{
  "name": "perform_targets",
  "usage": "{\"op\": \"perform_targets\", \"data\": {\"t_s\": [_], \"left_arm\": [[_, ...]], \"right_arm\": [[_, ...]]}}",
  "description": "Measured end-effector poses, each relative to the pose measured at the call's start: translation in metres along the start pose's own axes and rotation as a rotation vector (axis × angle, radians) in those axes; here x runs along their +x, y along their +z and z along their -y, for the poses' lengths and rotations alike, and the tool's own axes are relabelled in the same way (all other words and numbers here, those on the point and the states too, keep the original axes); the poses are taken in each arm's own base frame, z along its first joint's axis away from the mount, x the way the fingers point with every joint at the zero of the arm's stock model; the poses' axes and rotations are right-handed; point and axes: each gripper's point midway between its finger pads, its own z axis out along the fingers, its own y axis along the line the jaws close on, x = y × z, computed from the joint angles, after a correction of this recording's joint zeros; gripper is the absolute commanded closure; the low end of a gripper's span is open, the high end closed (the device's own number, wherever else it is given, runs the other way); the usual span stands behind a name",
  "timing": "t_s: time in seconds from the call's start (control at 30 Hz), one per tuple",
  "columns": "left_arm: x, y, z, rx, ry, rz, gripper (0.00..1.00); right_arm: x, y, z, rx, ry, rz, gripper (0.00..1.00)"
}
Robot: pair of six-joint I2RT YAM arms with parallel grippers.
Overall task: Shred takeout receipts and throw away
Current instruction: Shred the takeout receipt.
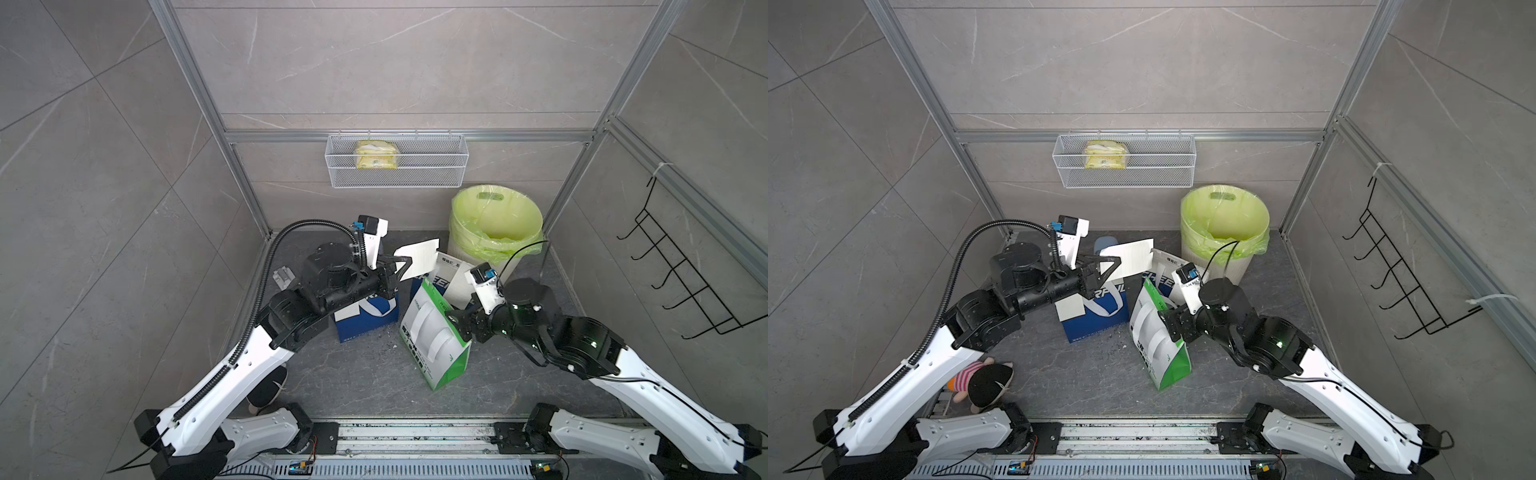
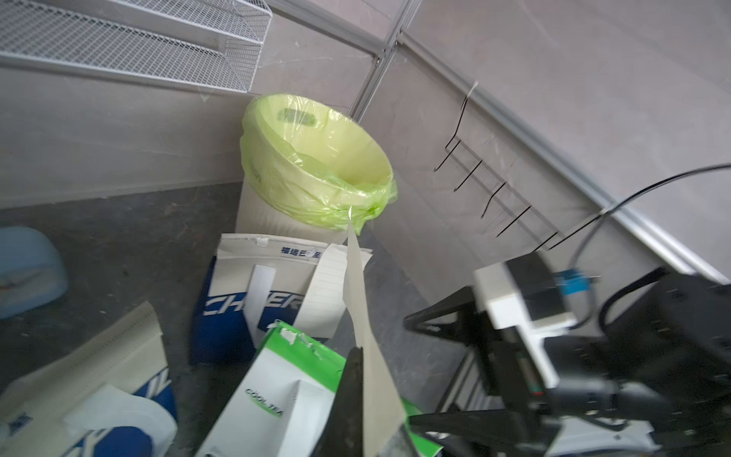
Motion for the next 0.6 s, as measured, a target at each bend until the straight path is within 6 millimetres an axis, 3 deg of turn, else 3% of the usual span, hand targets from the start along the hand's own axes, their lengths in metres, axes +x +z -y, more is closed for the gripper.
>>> {"op": "perform_targets", "data": {"t_s": [0.1, 0.27, 0.47, 0.6], "left_arm": [[0.004, 0.009, -0.004, -0.019, 0.172, -0.055, 1.00], [0.012, 0.007, 0.000, 0.020, 0.447, -0.084, 1.00], [0.011, -0.001, 0.016, 0.109, 0.714, -0.059, 1.00], [0.011, -0.005, 0.028, 0.180, 0.822, -0.035, 1.00]], "right_arm": [[-0.030, -0.020, 0.002, 0.010, -0.179, 0.136, 0.08], [-0.065, -0.039, -0.009, -0.014, -0.441, 0.261, 0.07], [-0.103, -0.041, -0.028, -0.073, -0.624, 0.337, 0.12], [-0.120, -0.033, -0.026, -0.083, -0.661, 0.349, 0.16]]}}
